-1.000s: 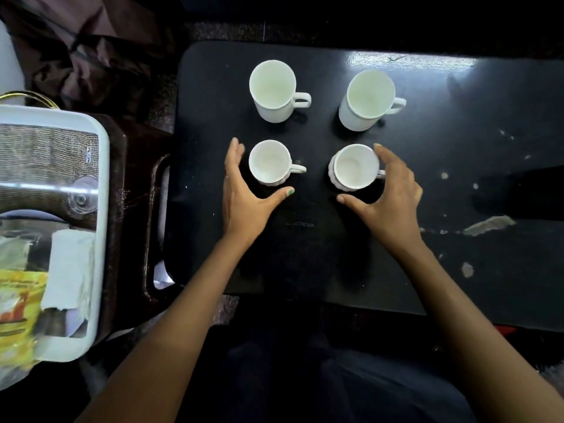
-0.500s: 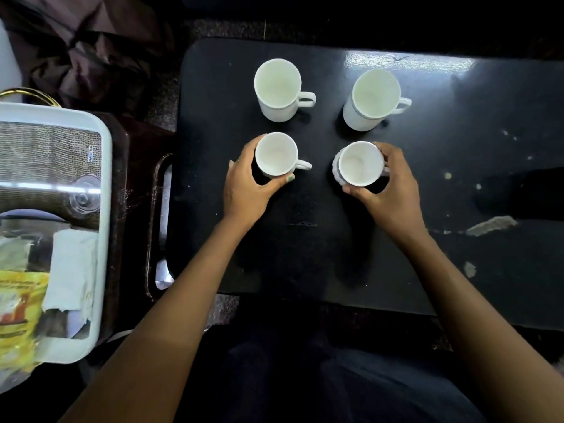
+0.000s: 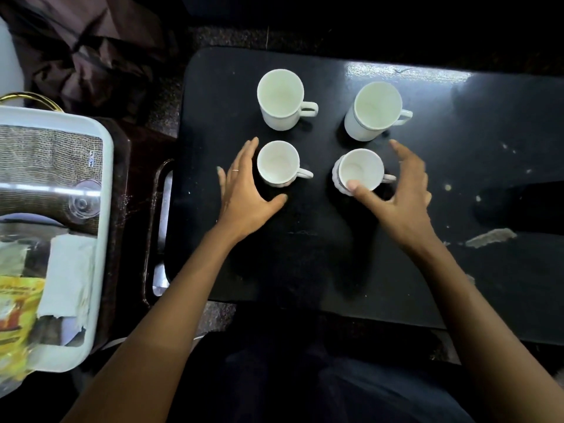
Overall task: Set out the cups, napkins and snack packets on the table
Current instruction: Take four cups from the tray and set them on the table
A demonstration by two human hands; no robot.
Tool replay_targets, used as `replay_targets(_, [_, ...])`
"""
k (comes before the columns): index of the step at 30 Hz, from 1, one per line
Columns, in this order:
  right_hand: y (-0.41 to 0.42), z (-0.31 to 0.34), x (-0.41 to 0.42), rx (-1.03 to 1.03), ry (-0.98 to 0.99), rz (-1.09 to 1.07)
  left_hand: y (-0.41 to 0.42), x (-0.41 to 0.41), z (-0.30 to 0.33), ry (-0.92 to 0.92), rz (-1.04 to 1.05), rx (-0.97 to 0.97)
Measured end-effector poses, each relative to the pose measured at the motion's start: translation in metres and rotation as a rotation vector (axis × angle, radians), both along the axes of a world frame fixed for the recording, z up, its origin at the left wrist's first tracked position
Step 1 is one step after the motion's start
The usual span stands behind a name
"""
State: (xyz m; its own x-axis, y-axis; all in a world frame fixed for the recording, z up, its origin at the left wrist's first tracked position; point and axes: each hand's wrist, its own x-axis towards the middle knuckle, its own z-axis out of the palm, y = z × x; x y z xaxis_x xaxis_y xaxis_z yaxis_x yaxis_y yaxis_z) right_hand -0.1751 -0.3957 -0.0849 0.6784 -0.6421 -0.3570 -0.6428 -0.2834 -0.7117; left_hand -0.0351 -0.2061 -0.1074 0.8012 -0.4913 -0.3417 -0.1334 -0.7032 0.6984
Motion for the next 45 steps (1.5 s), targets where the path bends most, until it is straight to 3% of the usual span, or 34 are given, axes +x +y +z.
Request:
replay_targets(3, [-0.012, 0.007, 0.002, 0.044, -0.111, -0.155, 0.009, 0.011, 0.011, 0.069, 0.041, 0.027])
replay_targets(6, [-0.032, 0.008, 0.017, 0.154, -0.192, -0.302, 0.002, 0.028, 0.025, 0.302, 0.300, -0.222])
replay_targets(8, [-0.043, 0.007, 0.031, 0.249, -0.226, -0.345, -0.009, 0.041, 0.029, 0.347, 0.377, -0.308])
replay_targets(14, [-0.063, -0.004, 0.056, 0.506, -0.193, -0.371, -0.039, 0.072, 0.013, 0.450, 0.318, -0.163])
replay_targets(25, [-0.053, -0.014, 0.072, 0.526, -0.248, -0.476, -0.055, 0.066, 0.016, 0.328, 0.226, -0.188])
replay_targets(45, [-0.050, -0.016, 0.075, 0.463, -0.231, -0.431, -0.058, 0.062, 0.015, 0.333, 0.263, -0.231])
